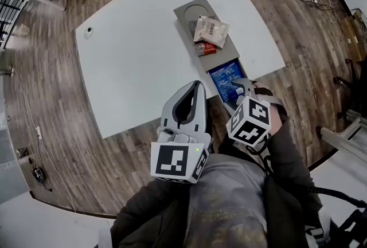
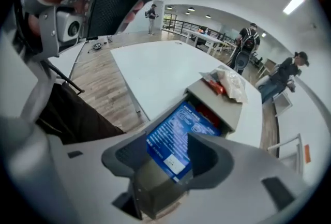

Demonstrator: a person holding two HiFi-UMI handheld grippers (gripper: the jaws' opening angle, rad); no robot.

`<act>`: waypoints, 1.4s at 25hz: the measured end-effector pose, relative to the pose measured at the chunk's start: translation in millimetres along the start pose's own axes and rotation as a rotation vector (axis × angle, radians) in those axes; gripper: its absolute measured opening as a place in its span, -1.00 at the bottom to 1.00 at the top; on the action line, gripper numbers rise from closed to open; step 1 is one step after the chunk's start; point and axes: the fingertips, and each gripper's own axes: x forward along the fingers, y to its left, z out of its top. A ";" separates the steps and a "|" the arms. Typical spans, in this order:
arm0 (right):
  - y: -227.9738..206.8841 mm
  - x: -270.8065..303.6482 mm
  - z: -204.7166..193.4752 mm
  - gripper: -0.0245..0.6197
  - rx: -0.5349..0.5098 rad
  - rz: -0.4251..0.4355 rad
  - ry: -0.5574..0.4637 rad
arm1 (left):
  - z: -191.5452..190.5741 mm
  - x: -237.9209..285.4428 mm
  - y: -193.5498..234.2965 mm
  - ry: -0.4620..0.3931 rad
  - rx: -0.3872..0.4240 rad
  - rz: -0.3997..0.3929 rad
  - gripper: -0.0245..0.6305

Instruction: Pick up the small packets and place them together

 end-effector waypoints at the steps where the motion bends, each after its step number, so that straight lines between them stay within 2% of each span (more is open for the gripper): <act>1: 0.3 4.8 -0.9 -0.19 -0.008 0.014 0.016 | 0.4 -0.7 3.9 -0.001 -0.003 0.007 -0.92; 3: -1.6 14.3 -4.6 -0.01 -0.029 0.041 0.061 | 1.0 -0.9 13.3 -0.001 -0.011 0.021 -0.92; 6: -4.7 26.4 -6.4 0.09 -0.059 0.072 0.113 | 0.9 0.7 27.4 0.001 -0.026 0.042 -0.92; 10: -6.6 34.9 -6.0 0.09 -0.075 0.097 0.171 | -0.6 4.1 42.5 0.011 -0.048 0.064 -0.92; 14: -10.0 33.0 -1.5 0.10 -0.054 0.103 0.182 | -4.1 8.9 51.0 0.026 -0.065 0.066 -0.92; 19: -13.0 34.7 -2.3 -0.21 -0.031 0.101 0.153 | -11.6 18.5 52.7 0.036 -0.071 0.060 -0.92; 20: -15.0 33.1 -0.2 -0.42 -0.017 0.090 0.138 | -11.1 18.2 51.8 0.036 -0.069 0.059 -0.92; 21: -17.3 30.9 2.5 -0.78 -0.001 0.076 0.120 | -10.2 17.4 50.4 0.036 -0.066 0.058 -0.92; 22: -19.1 28.8 5.0 -0.87 0.011 0.063 0.105 | -9.2 16.2 48.8 0.036 -0.064 0.057 -0.92; 27: -25.9 19.2 12.1 -0.91 0.040 0.020 0.042 | -7.0 12.4 41.8 0.030 -0.049 0.055 -0.92; 30: -22.8 7.5 14.0 -0.91 0.049 0.029 0.012 | -4.1 9.4 34.2 0.021 -0.039 0.048 -0.92; 35: -5.3 4.4 -4.3 -0.89 -0.060 0.053 0.057 | -1.0 6.8 18.4 0.004 -0.024 0.025 -0.92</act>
